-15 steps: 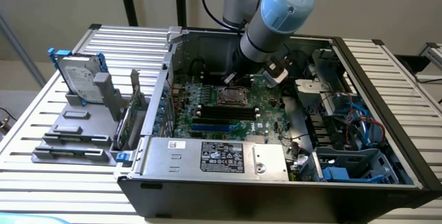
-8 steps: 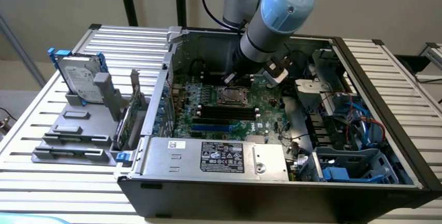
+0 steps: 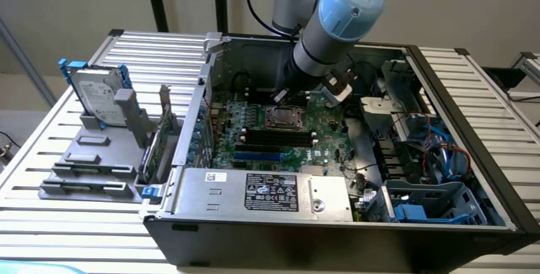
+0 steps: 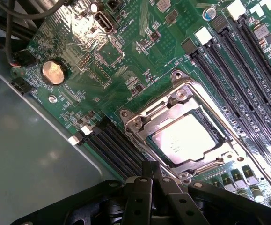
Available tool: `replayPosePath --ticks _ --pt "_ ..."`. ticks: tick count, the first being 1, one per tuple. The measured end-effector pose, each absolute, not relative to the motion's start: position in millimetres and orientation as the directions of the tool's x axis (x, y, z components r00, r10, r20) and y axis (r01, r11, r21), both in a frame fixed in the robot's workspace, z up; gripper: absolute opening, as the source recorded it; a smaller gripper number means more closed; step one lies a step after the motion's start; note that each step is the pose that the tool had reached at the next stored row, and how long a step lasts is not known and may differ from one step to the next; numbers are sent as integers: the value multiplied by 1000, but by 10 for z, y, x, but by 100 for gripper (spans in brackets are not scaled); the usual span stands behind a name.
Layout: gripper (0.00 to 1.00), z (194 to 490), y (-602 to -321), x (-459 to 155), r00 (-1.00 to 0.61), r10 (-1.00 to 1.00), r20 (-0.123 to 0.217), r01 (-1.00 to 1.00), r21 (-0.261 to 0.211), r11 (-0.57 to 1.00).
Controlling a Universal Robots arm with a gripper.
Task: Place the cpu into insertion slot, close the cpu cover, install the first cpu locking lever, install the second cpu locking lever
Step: 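Install the second cpu locking lever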
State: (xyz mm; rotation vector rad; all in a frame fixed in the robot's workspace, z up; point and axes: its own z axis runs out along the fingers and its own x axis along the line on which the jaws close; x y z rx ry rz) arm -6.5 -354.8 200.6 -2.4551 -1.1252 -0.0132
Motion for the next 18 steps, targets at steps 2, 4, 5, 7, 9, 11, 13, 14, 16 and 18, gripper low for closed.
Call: replayPosePath --ticks 2,4,5,7,9,11,13,14,16,18 --pt "11 2007 -3551 -65 669 719 186 723 -384 -574" --pt "11 2023 -3568 -64 669 719 186 723 -384 -574" --pt "11 2038 -3582 -65 669 719 186 723 -385 -574" --pt "11 2069 -3614 -65 669 719 186 723 -385 -574" --pt "11 2090 -3647 -65 669 719 186 723 -385 -574" --pt "11 2098 -3673 -73 670 719 185 723 -384 -574" --pt "11 2102 -3695 -86 669 720 184 723 -384 -574" --pt "11 2104 -3705 -95 669 720 184 723 -383 -575" --pt "11 2108 -3729 -118 669 720 183 723 -382 -575" --pt "11 2112 -3752 -139 669 720 182 723 -382 -576"
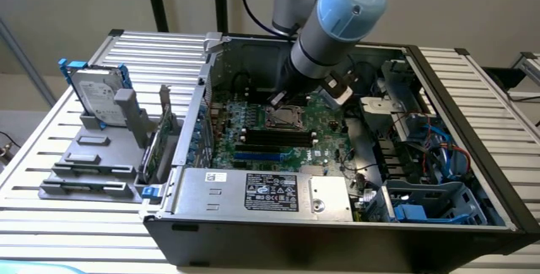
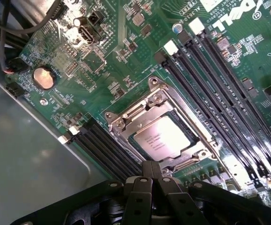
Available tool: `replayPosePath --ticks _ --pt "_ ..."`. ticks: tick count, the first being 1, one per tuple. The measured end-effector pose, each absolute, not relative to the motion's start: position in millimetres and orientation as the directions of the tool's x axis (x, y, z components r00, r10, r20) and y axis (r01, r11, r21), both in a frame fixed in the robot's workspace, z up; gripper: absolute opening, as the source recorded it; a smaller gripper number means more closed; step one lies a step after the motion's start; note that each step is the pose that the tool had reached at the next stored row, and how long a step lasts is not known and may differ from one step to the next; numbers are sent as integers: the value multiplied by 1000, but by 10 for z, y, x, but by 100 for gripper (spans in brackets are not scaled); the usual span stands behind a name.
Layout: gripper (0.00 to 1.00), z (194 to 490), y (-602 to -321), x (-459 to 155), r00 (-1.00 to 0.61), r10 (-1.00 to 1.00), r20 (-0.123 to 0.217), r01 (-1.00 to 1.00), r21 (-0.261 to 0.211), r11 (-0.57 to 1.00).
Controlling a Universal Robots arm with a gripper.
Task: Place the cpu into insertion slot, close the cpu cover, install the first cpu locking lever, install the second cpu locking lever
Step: 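Install the second cpu locking lever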
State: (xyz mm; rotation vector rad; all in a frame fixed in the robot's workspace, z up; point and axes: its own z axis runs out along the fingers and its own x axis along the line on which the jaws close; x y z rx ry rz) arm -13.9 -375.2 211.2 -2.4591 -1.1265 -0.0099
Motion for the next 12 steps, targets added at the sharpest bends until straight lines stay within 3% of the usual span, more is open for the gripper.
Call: replayPosePath --ticks 12 --pt "11 2271 -4009 -185 669 720 182 723 -381 -576"
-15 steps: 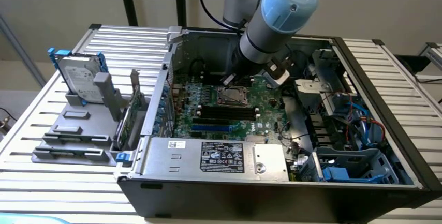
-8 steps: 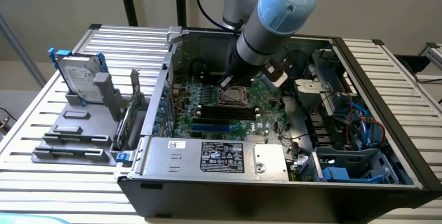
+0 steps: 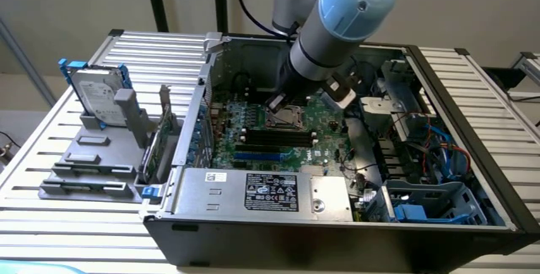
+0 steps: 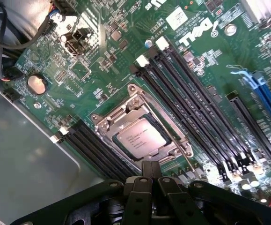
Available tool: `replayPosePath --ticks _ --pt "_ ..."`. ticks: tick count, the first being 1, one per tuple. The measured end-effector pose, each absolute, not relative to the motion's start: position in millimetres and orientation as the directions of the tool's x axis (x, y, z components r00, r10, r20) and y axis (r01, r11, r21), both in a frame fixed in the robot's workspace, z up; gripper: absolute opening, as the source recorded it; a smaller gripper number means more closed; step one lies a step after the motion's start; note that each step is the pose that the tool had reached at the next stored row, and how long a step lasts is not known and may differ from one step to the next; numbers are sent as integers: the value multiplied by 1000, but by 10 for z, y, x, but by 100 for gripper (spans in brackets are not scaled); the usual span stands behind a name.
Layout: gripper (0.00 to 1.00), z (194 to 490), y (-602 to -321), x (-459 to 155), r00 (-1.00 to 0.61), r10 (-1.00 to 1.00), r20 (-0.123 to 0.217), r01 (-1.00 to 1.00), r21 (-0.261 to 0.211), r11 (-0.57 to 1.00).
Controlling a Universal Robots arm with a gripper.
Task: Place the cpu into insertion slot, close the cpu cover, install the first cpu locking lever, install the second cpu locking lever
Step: 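Install the second cpu locking lever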
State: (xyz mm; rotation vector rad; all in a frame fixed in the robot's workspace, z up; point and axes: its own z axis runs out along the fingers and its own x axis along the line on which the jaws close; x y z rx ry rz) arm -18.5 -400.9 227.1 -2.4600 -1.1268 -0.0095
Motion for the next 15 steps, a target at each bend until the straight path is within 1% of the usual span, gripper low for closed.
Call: replayPosePath --ticks 15 --pt "11 2337 -4238 -273 669 721 178 723 -378 -578"
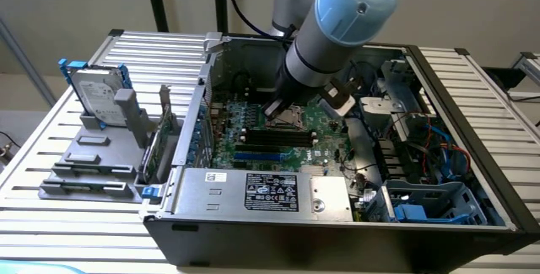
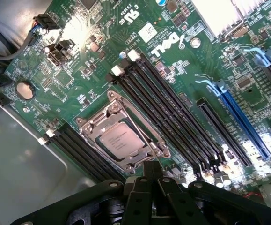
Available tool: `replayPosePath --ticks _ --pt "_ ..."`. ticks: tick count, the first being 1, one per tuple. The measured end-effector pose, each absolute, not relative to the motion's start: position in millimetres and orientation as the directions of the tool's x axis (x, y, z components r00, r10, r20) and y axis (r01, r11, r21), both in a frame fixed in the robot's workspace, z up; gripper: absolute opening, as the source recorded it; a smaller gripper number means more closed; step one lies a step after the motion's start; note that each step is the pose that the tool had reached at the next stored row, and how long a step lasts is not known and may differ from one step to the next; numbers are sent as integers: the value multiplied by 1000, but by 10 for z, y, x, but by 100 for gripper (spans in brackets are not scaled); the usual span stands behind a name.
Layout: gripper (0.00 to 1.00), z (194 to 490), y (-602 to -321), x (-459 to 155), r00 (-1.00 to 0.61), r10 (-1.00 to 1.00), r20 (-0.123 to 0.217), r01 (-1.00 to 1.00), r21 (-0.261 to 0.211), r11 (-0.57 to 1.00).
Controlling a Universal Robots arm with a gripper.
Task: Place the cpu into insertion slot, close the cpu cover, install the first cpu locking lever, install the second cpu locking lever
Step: 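Install the second cpu locking lever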
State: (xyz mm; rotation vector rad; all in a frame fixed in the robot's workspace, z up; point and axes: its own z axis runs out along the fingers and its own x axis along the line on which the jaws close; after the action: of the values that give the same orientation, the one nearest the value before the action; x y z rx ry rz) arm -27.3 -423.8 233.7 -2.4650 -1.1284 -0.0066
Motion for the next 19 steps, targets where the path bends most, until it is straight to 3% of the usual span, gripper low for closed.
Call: replayPosePath --ticks 19 --pt "11 2307 -4315 -405 666 725 177 726 -378 -574"
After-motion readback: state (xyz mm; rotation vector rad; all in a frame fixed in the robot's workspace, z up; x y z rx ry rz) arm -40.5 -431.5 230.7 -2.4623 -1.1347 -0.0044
